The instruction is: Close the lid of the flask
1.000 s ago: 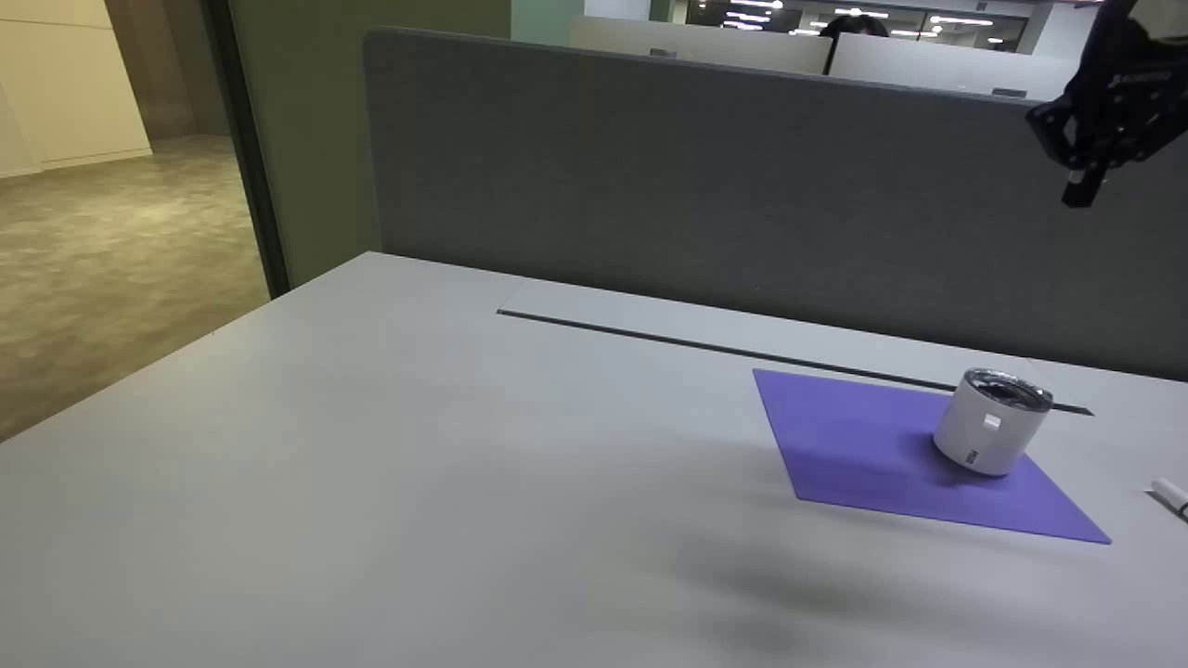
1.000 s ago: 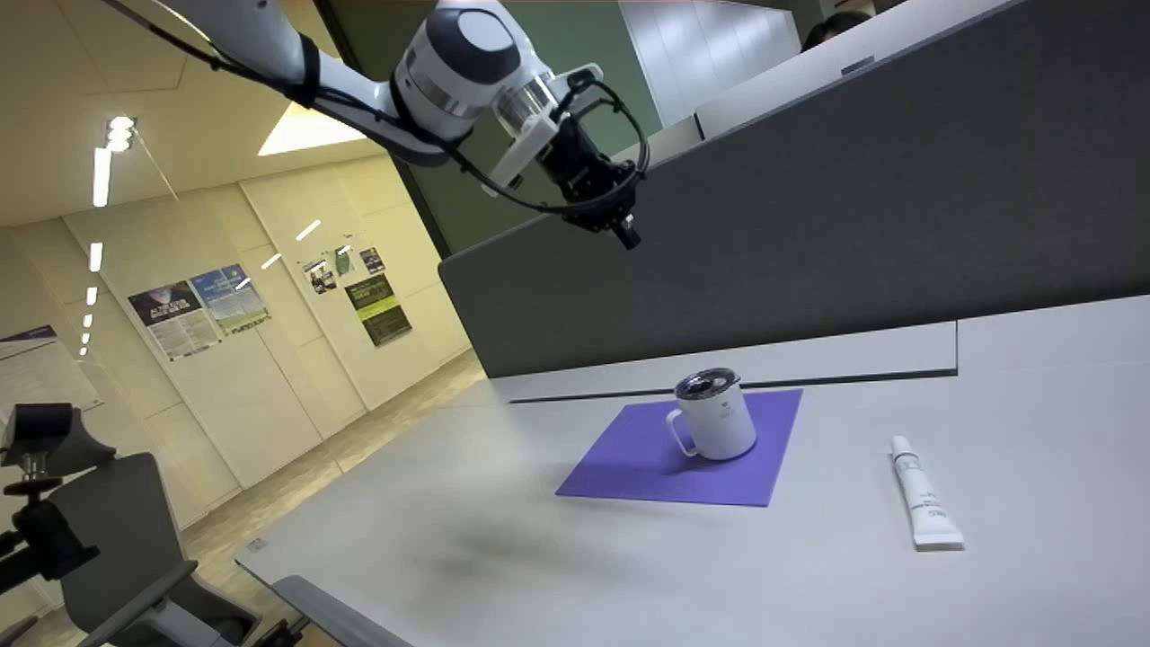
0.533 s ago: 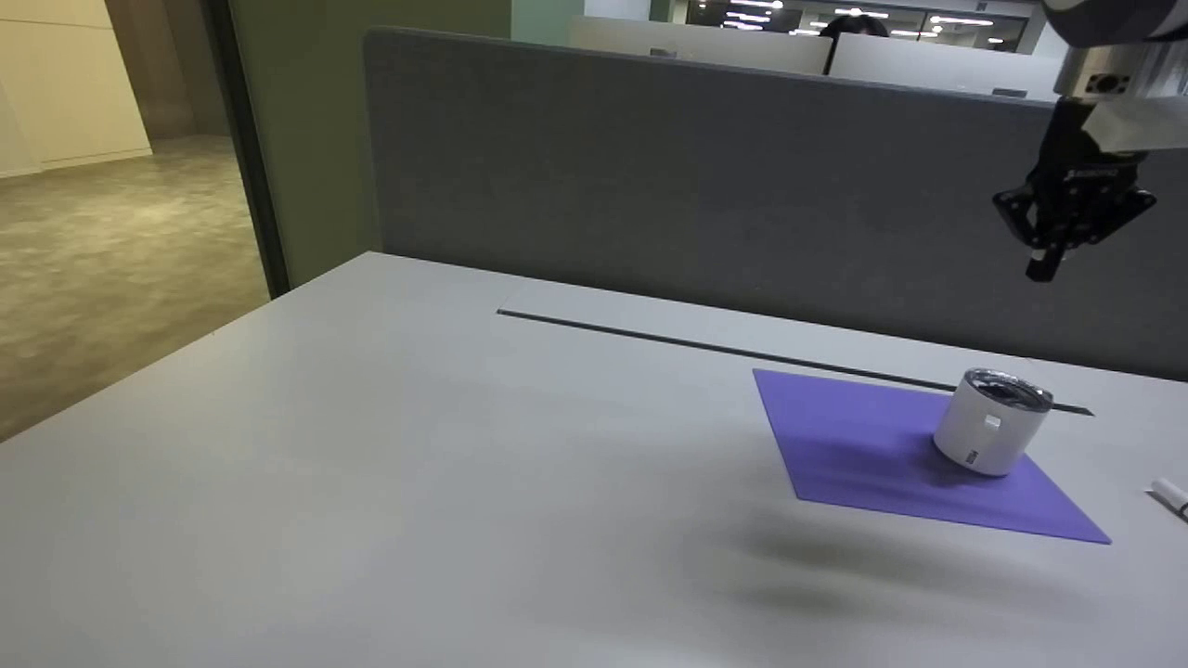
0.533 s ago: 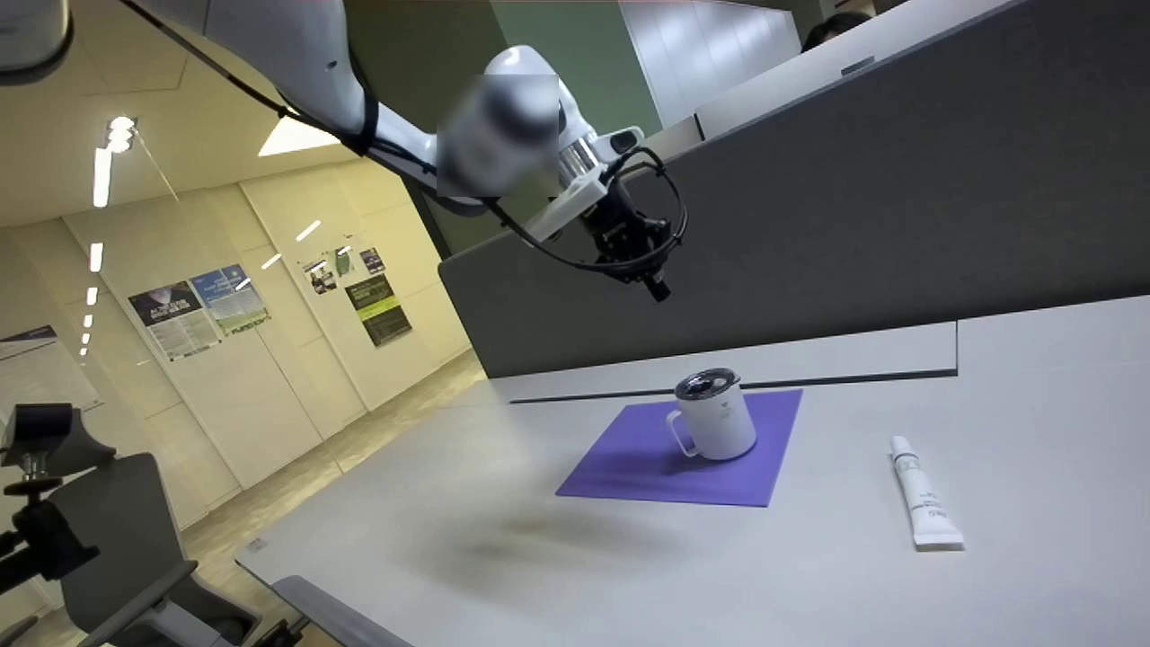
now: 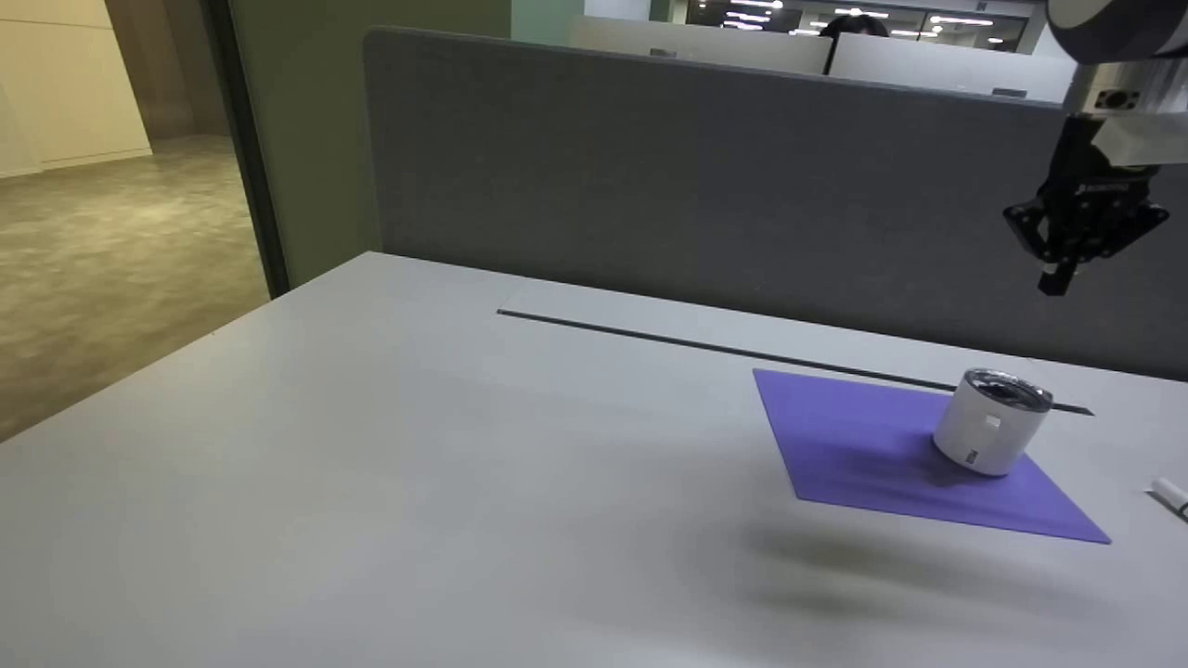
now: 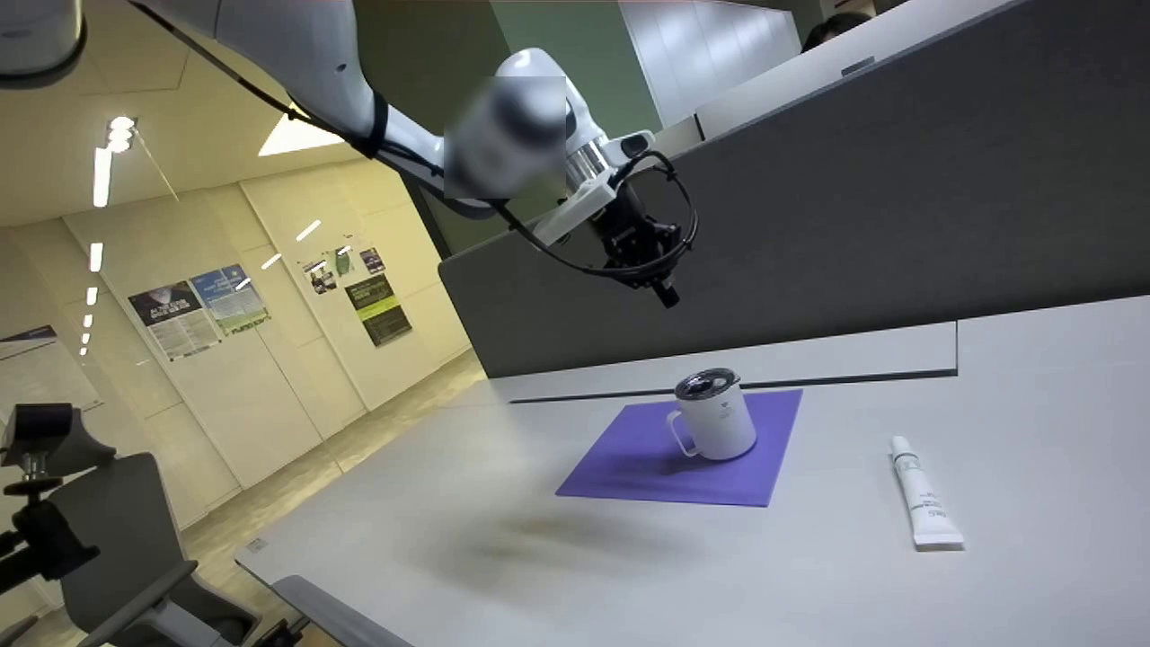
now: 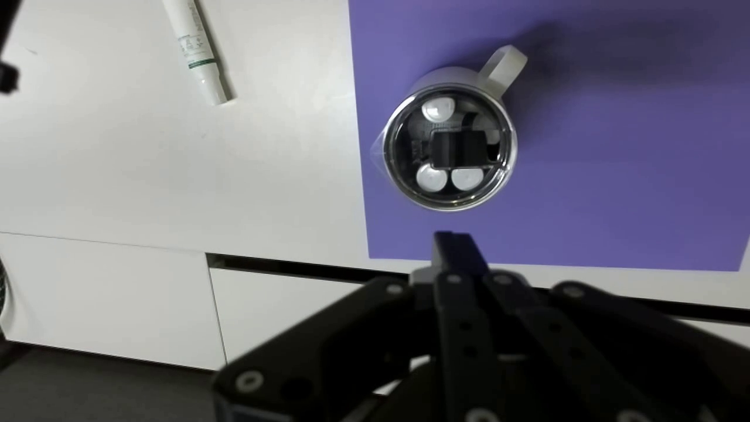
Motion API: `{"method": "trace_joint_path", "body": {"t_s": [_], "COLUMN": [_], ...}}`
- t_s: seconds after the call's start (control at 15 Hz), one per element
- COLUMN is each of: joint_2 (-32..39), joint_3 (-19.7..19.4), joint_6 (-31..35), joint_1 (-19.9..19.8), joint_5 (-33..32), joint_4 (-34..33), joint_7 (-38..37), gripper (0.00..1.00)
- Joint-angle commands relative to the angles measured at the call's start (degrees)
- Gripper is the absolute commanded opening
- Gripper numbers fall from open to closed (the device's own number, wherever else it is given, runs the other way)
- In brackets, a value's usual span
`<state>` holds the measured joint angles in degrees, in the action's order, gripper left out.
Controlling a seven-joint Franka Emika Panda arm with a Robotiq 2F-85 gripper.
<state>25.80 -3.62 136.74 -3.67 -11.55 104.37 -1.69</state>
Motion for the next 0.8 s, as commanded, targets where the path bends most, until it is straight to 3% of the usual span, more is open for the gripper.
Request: {"method": "trace_joint_path", "body": {"t_s": [0.0,0.33,0.73], "joint_2": [0.01,0.01,5.74], "joint_3": [-0.64,-0.63,-3.33], "joint_6": [-0.15,-0.18,-2.96], "joint_1": [0.57,0.56,0.72], "joint_5": [0.46,0.5,-0.25], "joint_4": [-0.1,-0.12,-3.52], "joint_7": [0.31,0.33,-2.73], "gripper": [0.0,0.0,0.0]}}
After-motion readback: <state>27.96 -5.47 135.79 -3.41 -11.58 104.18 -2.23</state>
